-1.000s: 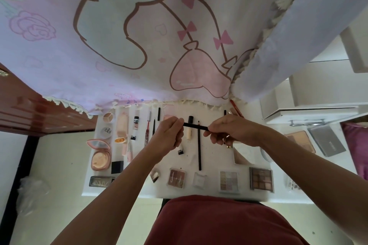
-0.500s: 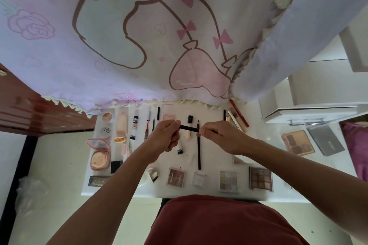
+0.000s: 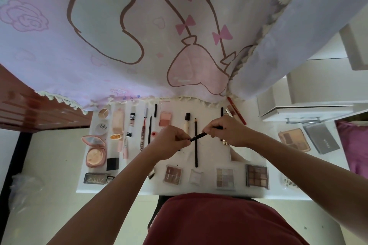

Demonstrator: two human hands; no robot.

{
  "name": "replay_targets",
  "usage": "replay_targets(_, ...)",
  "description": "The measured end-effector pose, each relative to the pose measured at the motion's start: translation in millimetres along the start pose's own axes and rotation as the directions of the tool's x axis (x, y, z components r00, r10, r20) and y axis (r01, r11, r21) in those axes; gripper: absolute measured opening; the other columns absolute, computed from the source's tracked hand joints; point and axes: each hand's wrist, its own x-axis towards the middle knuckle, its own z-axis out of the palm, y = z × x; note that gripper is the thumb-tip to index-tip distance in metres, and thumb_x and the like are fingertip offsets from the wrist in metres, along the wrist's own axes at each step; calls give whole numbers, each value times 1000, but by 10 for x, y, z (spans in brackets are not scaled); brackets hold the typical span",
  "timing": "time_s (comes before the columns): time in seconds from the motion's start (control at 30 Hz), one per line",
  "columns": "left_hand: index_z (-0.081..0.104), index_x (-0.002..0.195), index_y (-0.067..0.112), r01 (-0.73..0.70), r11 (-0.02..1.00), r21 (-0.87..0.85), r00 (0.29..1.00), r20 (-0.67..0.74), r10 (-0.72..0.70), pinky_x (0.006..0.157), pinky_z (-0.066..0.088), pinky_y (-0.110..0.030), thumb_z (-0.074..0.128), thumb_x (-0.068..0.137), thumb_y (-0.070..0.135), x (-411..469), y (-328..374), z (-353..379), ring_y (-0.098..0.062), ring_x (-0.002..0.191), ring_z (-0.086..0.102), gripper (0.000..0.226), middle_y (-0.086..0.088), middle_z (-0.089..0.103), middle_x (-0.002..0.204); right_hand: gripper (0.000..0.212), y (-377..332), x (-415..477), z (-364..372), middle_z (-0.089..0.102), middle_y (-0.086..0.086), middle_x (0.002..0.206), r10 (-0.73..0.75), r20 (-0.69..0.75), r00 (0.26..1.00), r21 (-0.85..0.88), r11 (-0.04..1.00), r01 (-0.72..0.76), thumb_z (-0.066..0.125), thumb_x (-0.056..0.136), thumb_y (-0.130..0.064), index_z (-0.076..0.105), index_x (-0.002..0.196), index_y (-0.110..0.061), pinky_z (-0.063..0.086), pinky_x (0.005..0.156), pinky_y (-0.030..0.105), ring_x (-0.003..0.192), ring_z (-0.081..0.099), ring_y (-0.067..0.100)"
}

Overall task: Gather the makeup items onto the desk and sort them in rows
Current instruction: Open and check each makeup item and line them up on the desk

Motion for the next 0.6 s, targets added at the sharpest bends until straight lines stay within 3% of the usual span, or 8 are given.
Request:
replay_targets(0.07,76,90,17,8,998,60,1000,-11,-7,75,54,-37,72,85,18,23,-44,89,-27,80,65,7,-9,72,84,17,20,15,-21,63,-1,65,45,-25,999,93,995,-42,64,95,-21,74,94,-8,42,53,21,54,50,6)
replay_targets(0.2,77,90,11,51,993,105,998,-48,-46,68,50,-28,74,81,19,68,-109,409,-13,69,59,12,-4,70,78,12,160,84,6,71,5,72,170,-43,984,221,963,-157,73,88,-17,71,89,-6,45,52,26,55,58,8)
replay_targets(0.3,76,86,9,101,991,91,991,-92,-92,64,46,-22,76,79,22,158,-174,631,-12,71,60,14,0,69,76,21,285,189,44,71,6,73,292,-19,956,276,921,-276,75,86,-21,68,91,-3,42,50,26,54,58,11)
replay_targets(0.4,74,81,4,151,983,102,985,-97,-142,67,51,-27,74,79,19,245,-224,849,-18,73,63,15,-8,71,77,24,395,326,99,70,8,76,396,-13,918,335,867,-369,68,92,-26,66,90,-3,40,48,24,54,57,10)
replay_targets(0.47,71,76,1,187,978,97,979,-105,-177,69,56,-35,72,78,16,304,-246,970,-25,75,66,15,-13,70,76,23,445,420,126,68,8,76,439,-41,898,343,850,-400,63,95,-27,65,89,-5,39,49,23,54,57,10)
replay_targets(0.6,67,74,1,271,956,115,959,-122,-257,65,57,-37,72,77,17,443,-288,1088,-27,71,65,17,-13,67,75,24,522,634,96,62,4,71,452,-140,881,229,880,-416,65,93,-28,64,84,-6,41,54,24,61,57,13)
